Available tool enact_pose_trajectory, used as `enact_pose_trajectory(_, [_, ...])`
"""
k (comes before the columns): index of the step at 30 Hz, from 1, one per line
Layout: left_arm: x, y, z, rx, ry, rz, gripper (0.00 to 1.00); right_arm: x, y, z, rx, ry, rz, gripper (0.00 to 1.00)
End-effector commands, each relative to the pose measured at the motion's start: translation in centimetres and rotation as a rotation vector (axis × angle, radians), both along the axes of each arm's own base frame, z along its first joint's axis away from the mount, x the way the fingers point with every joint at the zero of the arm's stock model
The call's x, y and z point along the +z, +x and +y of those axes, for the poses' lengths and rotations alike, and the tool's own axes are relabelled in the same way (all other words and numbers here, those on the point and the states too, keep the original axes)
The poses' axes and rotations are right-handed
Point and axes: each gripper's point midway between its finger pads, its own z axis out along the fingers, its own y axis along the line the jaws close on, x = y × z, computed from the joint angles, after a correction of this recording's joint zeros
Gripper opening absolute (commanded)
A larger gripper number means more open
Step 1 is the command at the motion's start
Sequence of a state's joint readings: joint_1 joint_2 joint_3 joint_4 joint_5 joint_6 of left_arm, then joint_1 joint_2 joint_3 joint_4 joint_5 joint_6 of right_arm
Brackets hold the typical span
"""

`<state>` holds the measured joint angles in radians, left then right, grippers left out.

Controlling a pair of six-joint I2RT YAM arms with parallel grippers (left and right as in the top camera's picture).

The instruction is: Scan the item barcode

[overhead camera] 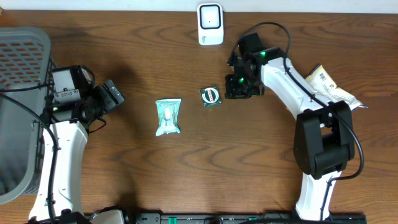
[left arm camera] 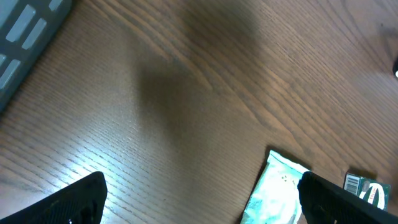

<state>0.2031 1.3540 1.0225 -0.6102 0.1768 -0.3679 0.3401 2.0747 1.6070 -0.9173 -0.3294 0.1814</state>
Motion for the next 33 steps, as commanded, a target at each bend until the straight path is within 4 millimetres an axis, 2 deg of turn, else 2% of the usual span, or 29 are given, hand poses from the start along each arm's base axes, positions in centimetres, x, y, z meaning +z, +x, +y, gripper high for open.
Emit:
enact_pose_trajectory(1, [0.1, 0.0, 0.3, 0.002, 0.013, 0.001, 0.98, 0.4, 0.3, 1.3, 0.138, -0.049, -0.107, 0.43])
enact_pose_trajectory(3, [0.1, 0.0, 0.3, 0.002, 0.013, 0.001, 0.98, 0.3, 0.8, 1.6, 0.152, -0.094, -0.153, 0.52])
enact_pose_trajectory(5, [0.1, 0.0, 0.3, 0.002, 0.013, 0.001, 0.98, 0.4, 1.5, 2.5, 0.262, -0.128, -0.241, 0.61])
enact_pose_trajectory(8, [0.1, 0.0, 0.3, 0.002, 0.013, 0.001, 0.98, 0.5, 2.2, 3.3, 0.458, -0.182, -0.353, 0.61])
enact_pose_trajectory(9, [0.1, 0.0, 0.3, 0.002, 0.013, 0.001, 0.98, 0.6, 2.6, 3.4, 0.528, -0.217, -0.400, 0.66])
enact_pose_trajectory(11, [0.1, 0.0, 0.3, 0.002, 0.013, 0.001, 0.98, 0.8, 3.5, 3.3, 0.587, -0.271, -0.458, 0.73])
enact_pose_trajectory(12, [0.1, 0.0, 0.3, 0.002, 0.013, 0.001, 0.97, 1.1, 4.4, 3.0, 0.564, -0.304, -0.486, 0.81])
enact_pose_trajectory(13, [0.1, 0.0, 0.3, 0.002, 0.013, 0.001, 0.98, 1.2, 4.7, 2.9, 0.536, -0.305, -0.491, 0.83])
enact_pose_trajectory(16, [0.1, 0.0, 0.3, 0.002, 0.013, 0.001, 0.98, 1.3, 5.1, 2.6, 0.317, -0.240, -0.442, 0.86])
enact_pose_trajectory(17, [0.1, 0.0, 0.3, 0.002, 0.013, 0.001, 0.98, 1.2, 4.9, 2.4, 0.131, -0.201, -0.377, 0.80])
enact_pose_trajectory(18, [0.1, 0.0, 0.3, 0.002, 0.013, 0.001, 0.98, 0.9, 4.4, 2.3, -0.026, -0.168, -0.303, 0.79])
enact_pose_trajectory(19, [0.1, 0.0, 0.3, 0.002, 0.013, 0.001, 0.98, 0.7, 3.9, 2.3, -0.108, -0.150, -0.254, 0.80])
enact_pose_trajectory(21, [0.1, 0.0, 0.3, 0.002, 0.013, 0.001, 0.98, 0.4, 2.3, 2.9, -0.344, -0.091, -0.115, 0.87])
enact_pose_trajectory(22, [0.1, 0.0, 0.3, 0.002, 0.013, 0.001, 0.98, 0.3, 2.0, 3.5, -0.446, -0.064, -0.069, 0.93])
enact_pose_trajectory(24, [0.1, 0.0, 0.3, 0.002, 0.013, 0.001, 0.98, 0.3, 0.8, 5.2, -0.678, -0.018, 0.029, 0.94])
enact_pose_trajectory(28, [0.1, 0.0, 0.3, 0.002, 0.013, 0.001, 0.98, 0.1, -0.6, 6.6, -0.896, -0.003, 0.109, 0.93])
enact_pose_trajectory(29, [0.1, 0.0, 0.3, 0.002, 0.013, 0.001, 0.98, 0.0, -1.0, 6.7, -0.970, -0.004, 0.130, 0.92])
enact_pose_trajectory(33, [0.1, 0.0, 0.3, 0.002, 0.013, 0.001, 0.98, -0.1, -1.1, 6.4, -1.087, -0.026, 0.108, 0.82])
